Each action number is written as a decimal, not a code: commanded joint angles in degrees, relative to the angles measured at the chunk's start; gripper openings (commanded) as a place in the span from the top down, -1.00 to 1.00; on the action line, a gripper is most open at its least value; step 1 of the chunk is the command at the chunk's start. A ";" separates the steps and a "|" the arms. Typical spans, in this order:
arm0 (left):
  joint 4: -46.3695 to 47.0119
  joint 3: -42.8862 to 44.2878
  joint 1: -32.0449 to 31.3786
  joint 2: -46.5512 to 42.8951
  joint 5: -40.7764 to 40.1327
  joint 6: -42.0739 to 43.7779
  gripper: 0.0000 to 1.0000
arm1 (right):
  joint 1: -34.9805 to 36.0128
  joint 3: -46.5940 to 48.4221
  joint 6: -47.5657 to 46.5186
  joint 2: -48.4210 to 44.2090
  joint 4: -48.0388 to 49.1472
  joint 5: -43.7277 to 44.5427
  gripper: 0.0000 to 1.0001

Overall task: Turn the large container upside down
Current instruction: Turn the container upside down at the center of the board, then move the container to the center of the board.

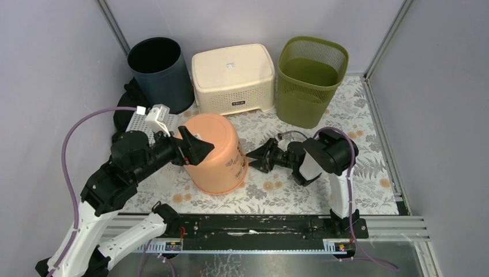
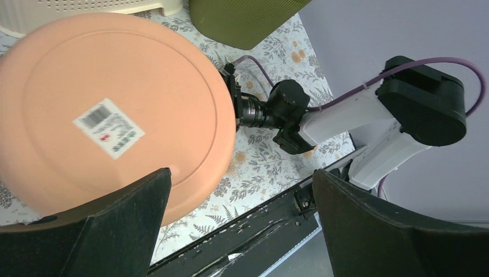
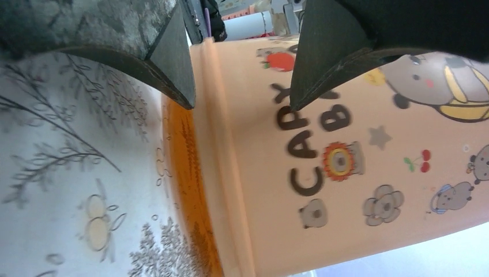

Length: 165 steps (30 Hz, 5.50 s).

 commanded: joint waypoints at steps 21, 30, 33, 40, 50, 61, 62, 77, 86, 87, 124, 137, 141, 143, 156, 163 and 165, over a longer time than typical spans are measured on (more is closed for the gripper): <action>-0.58 -6.95 -0.10 -2.01 9.19 -1.66 -1.00 | -5.73 29.93 -52.81 -37.23 -99.21 13.95 -0.42; -2.34 -9.58 -0.10 -4.42 9.49 -2.71 -1.00 | -7.21 58.85 -66.83 -37.34 -114.07 26.49 -0.50; -2.21 -10.30 -0.10 -4.71 9.29 -2.89 -1.00 | -8.32 65.55 -70.01 -34.41 -113.94 30.08 -0.53; -0.41 -13.70 -0.10 -5.45 9.75 -3.82 -1.00 | -10.89 74.86 -75.33 -27.29 -112.87 36.30 -0.55; 4.96 -18.32 -0.08 -2.43 8.99 -3.39 -1.00 | -12.52 80.32 -83.65 -21.24 -113.72 39.35 -0.56; 5.18 -18.84 -0.10 2.90 1.55 -1.69 -1.00 | -13.49 79.18 -87.64 -20.53 -116.78 38.28 -0.54; 5.25 -18.93 -0.08 3.18 0.90 -1.68 -1.00 | -13.56 79.19 -87.87 -20.41 -117.04 38.33 -0.54; 9.94 -20.92 3.27 7.42 -2.60 -1.28 -1.00 | -14.04 80.09 -89.24 -19.73 -121.07 40.67 -0.49; 15.52 -18.64 3.67 13.26 -2.00 -0.38 -1.00 | -14.05 80.93 -87.44 -20.49 -124.09 40.97 -0.01; 15.81 -18.40 3.83 13.73 -2.31 -0.25 -1.00 | -14.07 80.96 -87.34 -20.78 -124.47 40.72 0.04; 25.90 -18.43 4.87 21.56 7.27 0.30 -1.00 | -12.99 64.03 -80.00 -45.13 -135.31 37.09 -0.18; 12.02 -14.32 4.80 9.02 2.14 0.04 -1.00 | -12.95 67.97 -80.04 -43.91 -132.72 35.62 -0.20; 9.23 -14.70 4.82 7.91 -3.31 -0.45 -1.00 | -12.99 70.17 -79.92 -44.06 -132.22 33.48 -0.22; 8.31 -14.90 4.91 7.86 -5.88 -0.79 -1.00 | -12.97 70.66 -79.65 -44.42 -131.41 34.09 -0.24; 10.31 -14.63 9.66 8.12 -11.83 -0.24 -1.00 | -13.02 74.12 -83.41 -39.07 -133.76 42.70 -0.36; 13.20 -13.96 11.39 8.86 -8.30 0.93 -1.00 | -12.95 73.05 -83.59 -35.46 -134.48 42.42 -0.34; 13.69 -14.09 11.59 9.11 -7.57 0.91 -1.00 | -12.95 73.31 -83.20 -34.46 -135.51 42.81 -0.30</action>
